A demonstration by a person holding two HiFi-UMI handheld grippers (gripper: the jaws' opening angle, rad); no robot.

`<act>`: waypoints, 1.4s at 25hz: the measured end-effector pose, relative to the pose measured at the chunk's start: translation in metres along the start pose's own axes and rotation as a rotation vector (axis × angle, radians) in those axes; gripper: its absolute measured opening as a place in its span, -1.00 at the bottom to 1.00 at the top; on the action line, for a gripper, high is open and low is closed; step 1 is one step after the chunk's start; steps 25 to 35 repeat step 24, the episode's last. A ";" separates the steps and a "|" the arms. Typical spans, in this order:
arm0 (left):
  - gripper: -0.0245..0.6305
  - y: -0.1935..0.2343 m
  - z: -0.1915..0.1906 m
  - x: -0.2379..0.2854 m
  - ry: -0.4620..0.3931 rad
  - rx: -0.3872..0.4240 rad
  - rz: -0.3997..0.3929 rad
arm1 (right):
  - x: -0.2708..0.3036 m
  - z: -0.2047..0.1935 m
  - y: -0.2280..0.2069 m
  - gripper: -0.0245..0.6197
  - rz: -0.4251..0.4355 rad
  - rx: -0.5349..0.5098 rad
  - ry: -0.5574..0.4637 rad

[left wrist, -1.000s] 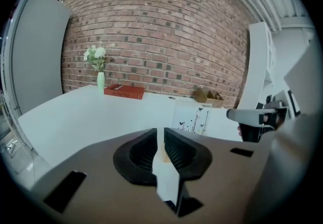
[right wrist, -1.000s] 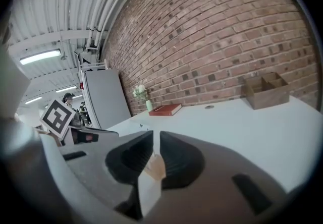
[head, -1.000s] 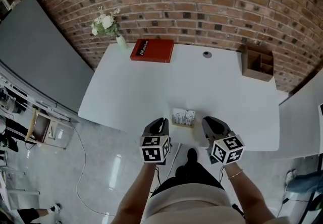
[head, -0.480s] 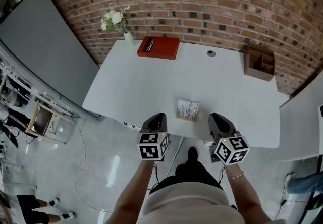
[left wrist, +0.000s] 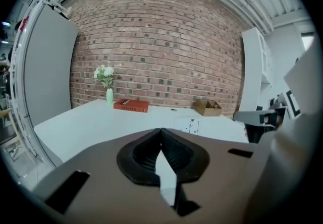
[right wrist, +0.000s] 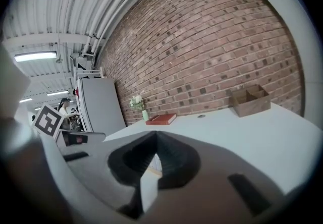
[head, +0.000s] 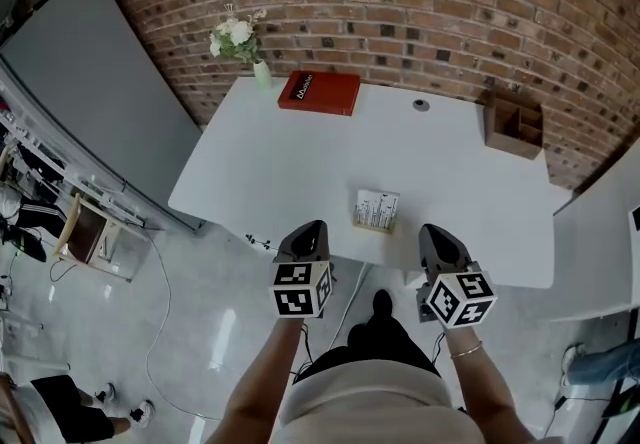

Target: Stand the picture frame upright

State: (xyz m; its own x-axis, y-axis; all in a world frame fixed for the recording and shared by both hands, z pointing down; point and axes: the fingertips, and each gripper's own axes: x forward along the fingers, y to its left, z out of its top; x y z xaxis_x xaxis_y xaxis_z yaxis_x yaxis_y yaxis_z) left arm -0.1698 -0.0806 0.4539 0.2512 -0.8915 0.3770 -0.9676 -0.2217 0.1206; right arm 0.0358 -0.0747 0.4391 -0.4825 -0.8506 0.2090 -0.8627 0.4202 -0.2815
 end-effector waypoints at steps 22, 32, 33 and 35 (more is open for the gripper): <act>-0.94 0.003 0.002 -0.011 -0.021 -0.009 0.009 | -0.007 -0.005 0.002 -0.91 -0.039 -0.011 0.018; -0.94 0.003 0.002 -0.011 -0.019 -0.009 0.010 | -0.007 -0.005 0.001 -0.91 -0.041 -0.011 0.019; -0.94 0.003 0.002 -0.011 -0.019 -0.009 0.010 | -0.007 -0.005 0.001 -0.91 -0.041 -0.011 0.019; -0.94 0.003 0.002 -0.011 -0.019 -0.009 0.010 | -0.007 -0.005 0.001 -0.91 -0.041 -0.011 0.019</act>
